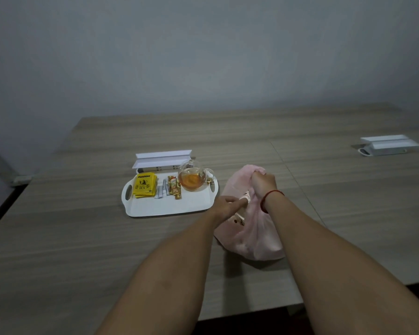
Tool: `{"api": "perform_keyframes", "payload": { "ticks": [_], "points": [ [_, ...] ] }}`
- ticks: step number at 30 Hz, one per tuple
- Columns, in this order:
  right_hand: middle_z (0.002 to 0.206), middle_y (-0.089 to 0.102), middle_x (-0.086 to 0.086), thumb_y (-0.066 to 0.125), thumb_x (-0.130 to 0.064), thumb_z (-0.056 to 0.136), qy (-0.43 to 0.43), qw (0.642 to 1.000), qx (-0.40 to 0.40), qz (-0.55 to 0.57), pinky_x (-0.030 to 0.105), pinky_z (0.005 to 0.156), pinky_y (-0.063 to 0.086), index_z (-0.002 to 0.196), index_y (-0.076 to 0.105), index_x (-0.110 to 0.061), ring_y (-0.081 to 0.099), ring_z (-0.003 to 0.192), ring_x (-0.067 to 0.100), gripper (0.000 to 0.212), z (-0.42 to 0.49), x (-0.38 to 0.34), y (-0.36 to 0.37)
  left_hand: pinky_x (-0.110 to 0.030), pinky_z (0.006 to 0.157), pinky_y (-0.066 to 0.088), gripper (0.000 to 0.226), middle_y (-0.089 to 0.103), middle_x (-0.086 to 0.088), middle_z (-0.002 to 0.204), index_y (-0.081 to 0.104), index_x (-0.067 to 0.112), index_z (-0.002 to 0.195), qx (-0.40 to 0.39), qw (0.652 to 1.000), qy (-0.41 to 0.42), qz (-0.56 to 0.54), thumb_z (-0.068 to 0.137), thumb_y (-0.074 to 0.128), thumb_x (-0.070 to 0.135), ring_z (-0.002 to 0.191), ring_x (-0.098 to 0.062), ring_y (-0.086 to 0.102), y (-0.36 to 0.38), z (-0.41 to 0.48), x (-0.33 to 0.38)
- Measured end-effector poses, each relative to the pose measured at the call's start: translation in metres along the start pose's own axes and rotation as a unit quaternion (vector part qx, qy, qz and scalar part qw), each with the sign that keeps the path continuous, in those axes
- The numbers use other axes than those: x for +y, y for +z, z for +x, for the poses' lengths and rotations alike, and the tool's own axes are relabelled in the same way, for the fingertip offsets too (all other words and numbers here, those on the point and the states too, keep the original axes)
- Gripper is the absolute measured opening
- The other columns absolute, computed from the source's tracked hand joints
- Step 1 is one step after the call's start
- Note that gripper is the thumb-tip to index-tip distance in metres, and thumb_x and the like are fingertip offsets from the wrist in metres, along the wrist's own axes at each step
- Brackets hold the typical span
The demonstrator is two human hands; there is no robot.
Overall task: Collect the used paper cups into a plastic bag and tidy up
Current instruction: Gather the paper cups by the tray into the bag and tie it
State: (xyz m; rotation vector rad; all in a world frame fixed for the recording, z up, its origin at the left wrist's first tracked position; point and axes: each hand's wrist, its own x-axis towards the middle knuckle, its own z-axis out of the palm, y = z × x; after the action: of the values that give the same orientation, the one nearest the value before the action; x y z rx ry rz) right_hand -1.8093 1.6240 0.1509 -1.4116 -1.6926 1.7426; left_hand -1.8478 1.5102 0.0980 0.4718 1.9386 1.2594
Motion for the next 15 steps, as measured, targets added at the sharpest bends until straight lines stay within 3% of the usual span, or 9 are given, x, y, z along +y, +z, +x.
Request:
{"api": "perform_keyframes", "payload": {
  "ticks": [2, 5, 8, 10, 12, 15],
  "points": [
    [0.059, 0.05, 0.008, 0.043, -0.012, 0.089, -0.002, 1.0, -0.011, 0.003, 0.015, 0.036, 0.031, 0.088, 0.056, -0.005, 0.046, 0.045, 0.019, 0.014, 0.0, 0.001, 0.0, -0.025, 0.076, 0.045, 0.021, 0.062, -0.001, 0.089, 0.071, 0.019, 0.084, -0.019, 1.0, 0.005, 0.021, 0.092, 0.057, 0.031, 0.083, -0.014, 0.054, 0.01, -0.001, -0.001],
    [0.058, 0.049, 0.006, 0.046, -0.01, 0.088, -0.001, 1.0, -0.02, 0.011, 0.011, 0.034, 0.029, 0.093, 0.058, -0.005, 0.044, 0.046, 0.018, 0.014, 0.002, 0.002, 0.0, -0.023, 0.074, 0.044, 0.035, 0.064, -0.01, 0.117, 0.064, 0.013, 0.125, -0.023, 0.999, -0.004, 0.042, 0.093, 0.053, 0.021, 0.094, -0.018, 0.055, 0.021, -0.006, 0.0],
    [0.063, 0.046, 0.004, 0.046, -0.011, 0.092, -0.015, 0.999, -0.038, -0.011, 0.023, 0.035, 0.036, 0.093, 0.053, -0.005, 0.044, 0.052, 0.015, 0.01, 0.004, 0.002, -0.001, -0.033, 0.084, 0.05, 0.039, 0.063, -0.019, 0.114, 0.061, 0.005, 0.126, -0.039, 0.998, 0.007, 0.057, 0.09, 0.049, 0.013, 0.1, -0.031, 0.057, 0.024, -0.009, 0.001],
    [0.07, 0.049, 0.002, 0.046, -0.015, 0.093, -0.037, 0.998, -0.042, -0.02, 0.015, 0.033, 0.041, 0.091, 0.051, -0.009, 0.047, 0.059, 0.013, 0.009, 0.003, 0.003, -0.002, -0.039, 0.094, 0.045, 0.039, 0.061, -0.018, 0.124, 0.06, 0.013, 0.13, -0.041, 0.997, 0.01, 0.063, 0.093, 0.05, 0.023, 0.111, -0.032, 0.055, 0.024, -0.011, 0.006],
    [0.073, 0.05, 0.001, 0.046, -0.017, 0.093, -0.043, 0.998, -0.043, -0.007, 0.011, 0.03, 0.038, 0.083, 0.05, -0.012, 0.049, 0.061, 0.013, 0.012, 0.003, 0.004, -0.003, -0.031, 0.086, 0.044, 0.039, 0.059, -0.013, 0.131, 0.057, 0.017, 0.134, -0.049, 0.998, 0.009, 0.044, 0.098, 0.046, 0.028, 0.105, -0.024, 0.053, 0.024, -0.01, 0.013],
    [0.074, 0.05, 0.001, 0.046, -0.017, 0.093, -0.042, 0.998, -0.04, -0.008, 0.011, 0.03, 0.038, 0.072, 0.046, -0.017, 0.049, 0.061, 0.013, 0.021, 0.001, 0.005, -0.003, -0.032, 0.084, 0.043, 0.038, 0.056, -0.015, 0.131, 0.054, 0.012, 0.134, -0.072, 0.994, -0.004, 0.084, 0.098, 0.041, 0.012, 0.102, -0.023, 0.049, 0.028, -0.008, 0.021]
  ]
}}
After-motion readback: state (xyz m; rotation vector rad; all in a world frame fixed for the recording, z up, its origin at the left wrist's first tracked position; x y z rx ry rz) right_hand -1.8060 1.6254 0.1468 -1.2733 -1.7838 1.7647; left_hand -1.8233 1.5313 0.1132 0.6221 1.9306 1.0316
